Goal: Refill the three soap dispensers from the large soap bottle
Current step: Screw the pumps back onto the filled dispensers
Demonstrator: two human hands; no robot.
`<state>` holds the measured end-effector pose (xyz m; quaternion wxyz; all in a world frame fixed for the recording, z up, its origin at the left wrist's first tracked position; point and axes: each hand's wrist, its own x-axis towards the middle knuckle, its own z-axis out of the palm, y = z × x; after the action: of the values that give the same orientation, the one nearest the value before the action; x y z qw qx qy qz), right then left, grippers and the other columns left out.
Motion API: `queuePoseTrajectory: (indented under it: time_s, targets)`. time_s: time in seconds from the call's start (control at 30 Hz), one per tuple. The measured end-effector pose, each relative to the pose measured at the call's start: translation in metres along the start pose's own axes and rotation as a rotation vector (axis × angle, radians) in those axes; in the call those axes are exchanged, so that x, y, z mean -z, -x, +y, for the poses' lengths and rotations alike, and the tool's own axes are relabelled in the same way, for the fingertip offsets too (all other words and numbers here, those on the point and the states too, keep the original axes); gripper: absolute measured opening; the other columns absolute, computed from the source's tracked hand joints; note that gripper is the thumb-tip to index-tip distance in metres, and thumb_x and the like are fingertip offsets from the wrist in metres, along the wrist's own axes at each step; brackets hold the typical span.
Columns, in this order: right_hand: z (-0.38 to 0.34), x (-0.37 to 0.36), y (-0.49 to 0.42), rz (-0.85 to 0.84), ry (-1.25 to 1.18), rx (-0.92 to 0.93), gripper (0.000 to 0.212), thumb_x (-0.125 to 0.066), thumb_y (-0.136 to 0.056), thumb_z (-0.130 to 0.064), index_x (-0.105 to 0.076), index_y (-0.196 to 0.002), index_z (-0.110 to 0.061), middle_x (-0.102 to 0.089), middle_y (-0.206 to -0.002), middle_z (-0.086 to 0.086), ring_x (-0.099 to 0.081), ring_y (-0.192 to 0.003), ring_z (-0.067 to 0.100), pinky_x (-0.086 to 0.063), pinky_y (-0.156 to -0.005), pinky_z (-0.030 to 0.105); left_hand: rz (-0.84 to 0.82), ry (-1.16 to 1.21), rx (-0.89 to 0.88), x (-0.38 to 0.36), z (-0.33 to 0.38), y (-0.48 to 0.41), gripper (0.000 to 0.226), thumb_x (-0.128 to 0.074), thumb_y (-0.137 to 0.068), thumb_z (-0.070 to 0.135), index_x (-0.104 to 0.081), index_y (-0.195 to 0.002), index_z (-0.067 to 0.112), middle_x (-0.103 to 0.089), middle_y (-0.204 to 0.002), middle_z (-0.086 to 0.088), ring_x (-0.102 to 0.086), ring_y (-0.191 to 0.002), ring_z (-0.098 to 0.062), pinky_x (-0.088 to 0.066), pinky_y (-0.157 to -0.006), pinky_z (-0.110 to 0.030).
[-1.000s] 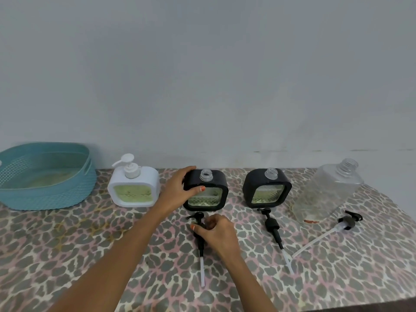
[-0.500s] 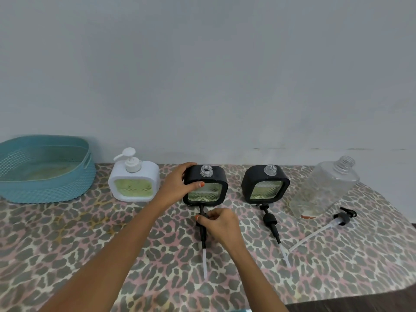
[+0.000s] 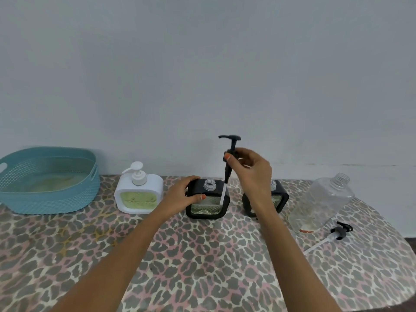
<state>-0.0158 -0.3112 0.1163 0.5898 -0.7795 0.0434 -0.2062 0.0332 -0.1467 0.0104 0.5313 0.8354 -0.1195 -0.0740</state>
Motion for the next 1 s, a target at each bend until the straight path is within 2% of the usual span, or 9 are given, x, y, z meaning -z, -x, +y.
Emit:
queuePoseTrajectory:
  time_s: [0.1, 0.2, 0.37, 0.57, 0.7, 0.87, 1.0]
  targets:
    - [-0.007, -0.009, -0.014, 0.055, -0.052, 0.057, 0.017, -0.071, -0.079, -0.024, -0.066, -0.095, -0.021, -0.067, -0.084, -0.011, -0.06, -0.076, -0.002, -0.049, -0.068, 0.009, 0.001, 0.007, -0.013, 0.0, 0.001, -0.002, 0.052, -0.072, -0.076, 0.02, -0.05, -0.123, 0.019, -0.053, -0.119, 0.004, -0.051, -0.111, -0.013, -0.045, -0.096, -0.031]
    - [-0.005, -0.019, -0.022, 0.079, -0.111, 0.082, 0.019, -0.071, -0.079, -0.019, -0.064, -0.097, -0.018, -0.065, -0.085, -0.012, -0.058, -0.073, -0.01, -0.046, -0.066, 0.005, 0.009, 0.016, -0.024, 0.0, 0.0, -0.004, 0.051, -0.073, -0.075, 0.019, -0.051, -0.122, 0.02, -0.053, -0.114, 0.007, -0.051, -0.111, -0.013, -0.045, -0.096, -0.031]
    - [0.013, -0.033, -0.023, 0.069, -0.084, 0.097, 0.023, -0.071, -0.08, -0.018, -0.065, -0.102, -0.014, -0.065, -0.089, -0.006, -0.059, -0.075, -0.007, -0.049, -0.071, 0.009, 0.016, 0.038, -0.025, 0.0, -0.007, -0.006, 0.053, -0.075, -0.073, 0.023, -0.052, -0.12, 0.024, -0.055, -0.117, 0.006, -0.052, -0.114, -0.014, -0.046, -0.099, -0.039]
    - [0.041, -0.039, -0.015, 0.027, -0.03, 0.064, 0.024, -0.07, -0.08, -0.019, -0.062, -0.102, -0.018, -0.062, -0.088, -0.013, -0.059, -0.078, -0.011, -0.048, -0.074, 0.008, 0.014, 0.065, -0.03, 0.0, -0.009, -0.007, 0.052, -0.076, -0.072, 0.022, -0.052, -0.119, 0.024, -0.057, -0.118, 0.005, -0.052, -0.114, -0.013, -0.045, -0.1, -0.041]
    - [0.059, -0.04, -0.004, 0.004, 0.018, 0.07, 0.026, -0.07, -0.081, -0.017, -0.062, -0.105, -0.014, -0.063, -0.091, -0.008, -0.06, -0.083, -0.003, -0.047, -0.074, 0.006, 0.025, 0.075, -0.032, -0.002, -0.008, -0.006, 0.053, -0.074, -0.074, 0.019, -0.051, -0.121, 0.022, -0.053, -0.114, 0.01, -0.047, -0.111, -0.008, -0.043, -0.1, -0.033]
    - [0.076, -0.044, 0.005, -0.06, 0.081, 0.065, 0.03, -0.069, -0.081, -0.014, -0.062, -0.11, -0.009, -0.059, -0.091, -0.009, -0.058, -0.081, -0.005, -0.048, -0.075, 0.006, 0.025, 0.078, -0.035, -0.002, -0.005, -0.004, 0.054, -0.074, -0.075, 0.019, -0.05, -0.123, 0.023, -0.051, -0.114, 0.012, -0.046, -0.11, -0.005, -0.04, -0.094, -0.024]
    - [0.084, -0.046, 0.01, -0.082, 0.138, 0.104, 0.03, -0.069, -0.081, -0.013, -0.062, -0.11, -0.007, -0.056, -0.089, -0.012, -0.053, -0.082, -0.011, -0.04, -0.073, -0.001, 0.03, 0.08, -0.038, -0.001, -0.003, -0.002, 0.053, -0.073, -0.075, 0.019, -0.05, -0.123, 0.024, -0.05, -0.113, 0.013, -0.044, -0.108, -0.003, -0.036, -0.09, -0.02]
